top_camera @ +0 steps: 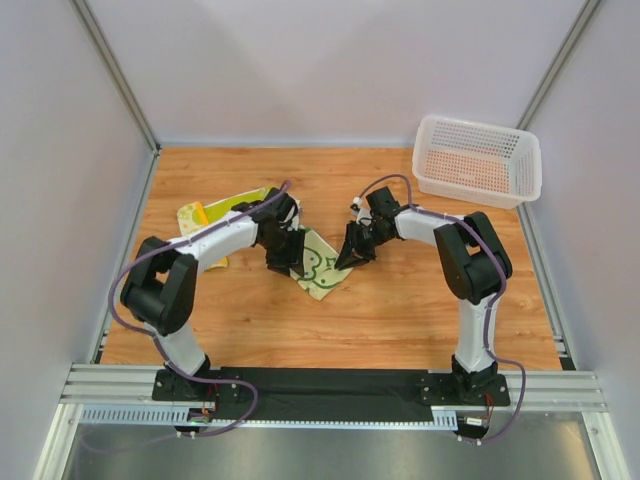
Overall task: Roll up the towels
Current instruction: Roll the towel
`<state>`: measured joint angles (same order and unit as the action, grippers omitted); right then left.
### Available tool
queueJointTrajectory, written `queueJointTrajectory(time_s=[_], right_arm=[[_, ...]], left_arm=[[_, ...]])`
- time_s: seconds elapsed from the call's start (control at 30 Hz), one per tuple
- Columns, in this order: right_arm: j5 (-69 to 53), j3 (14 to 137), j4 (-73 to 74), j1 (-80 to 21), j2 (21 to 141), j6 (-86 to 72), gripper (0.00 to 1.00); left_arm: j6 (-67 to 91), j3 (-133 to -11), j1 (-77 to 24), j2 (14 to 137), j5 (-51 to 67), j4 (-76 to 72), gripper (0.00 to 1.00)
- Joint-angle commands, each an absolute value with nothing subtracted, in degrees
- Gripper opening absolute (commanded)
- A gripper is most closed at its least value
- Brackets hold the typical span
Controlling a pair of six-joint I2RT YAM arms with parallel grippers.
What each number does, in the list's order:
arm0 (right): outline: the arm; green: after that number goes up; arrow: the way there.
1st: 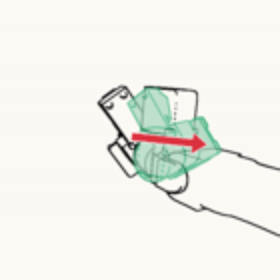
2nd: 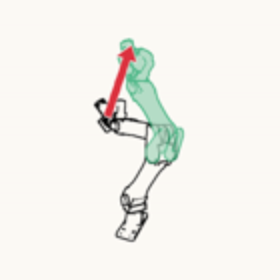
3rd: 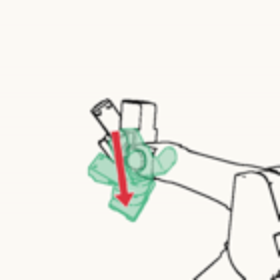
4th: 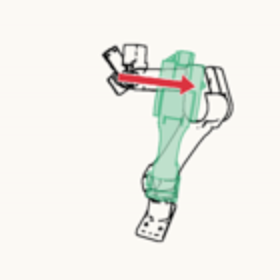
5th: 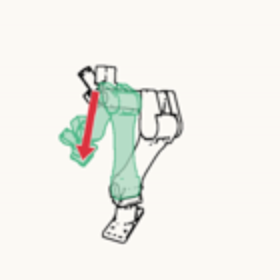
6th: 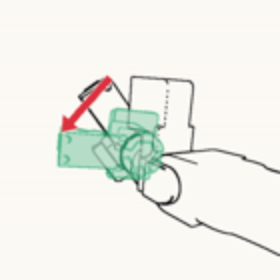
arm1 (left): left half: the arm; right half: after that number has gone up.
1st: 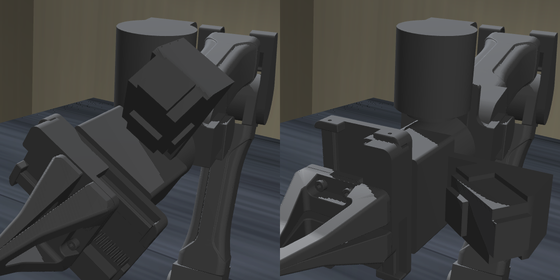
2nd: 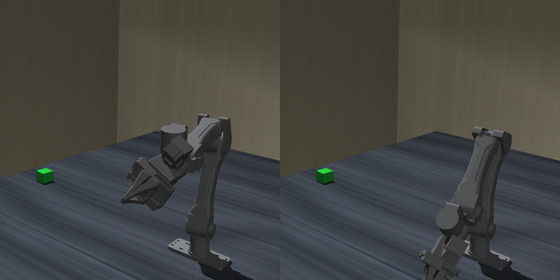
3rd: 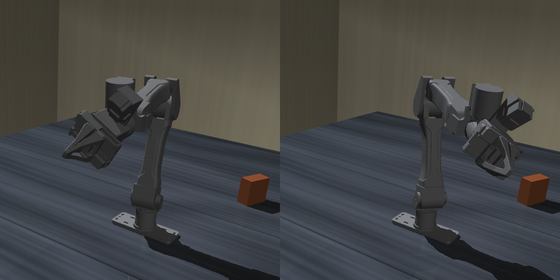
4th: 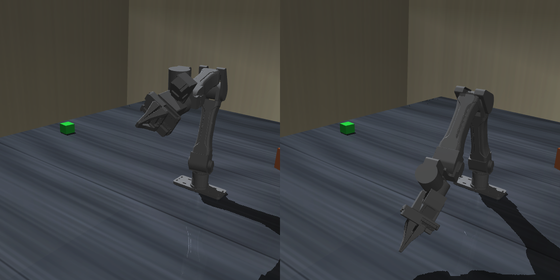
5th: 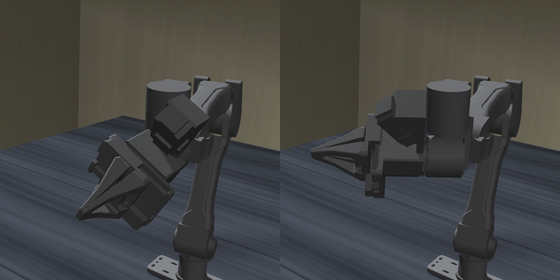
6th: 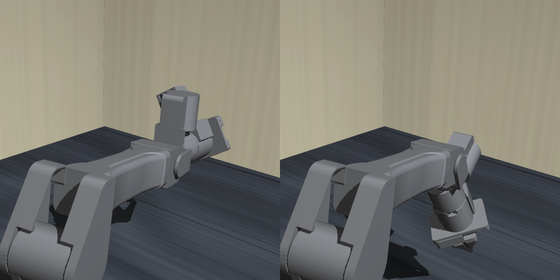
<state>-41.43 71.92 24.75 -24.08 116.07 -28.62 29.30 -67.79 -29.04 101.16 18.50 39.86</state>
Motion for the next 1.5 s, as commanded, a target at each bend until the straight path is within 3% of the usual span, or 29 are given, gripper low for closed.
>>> queueJointTrajectory(time_s=[0.0,0.17,0.37,0.7,1.47], right_arm=[[-39.2,71.4,24.3,-23.9,116.1,-27.2,0.19],[-39.8,71.1,24.4,-24.1,116.1,-27.0,0.19],[-40.2,71.5,24.4,-24.3,115.6,-27.2,0.18],[-41.0,71.1,24.8,-24.3,114.6,-27.1,0.18],[-42.0,73.6,28.0,-24.3,115.1,-24.4,0.17]], left_arm=[[19.3,-70.4,-35.4,93.0,5.8,40.6,0.51],[12.1,-70.3,-45.2,90.8,5.9,37.9,0.5],[11.9,-68.6,-50.0,93.1,9.8,33.4,0.53],[11.6,-71.5,-50.5,101.1,3.1,33.0,0.52],[13.1,-63.3,-50.6,102.0,0.1,28.7,0.55]])
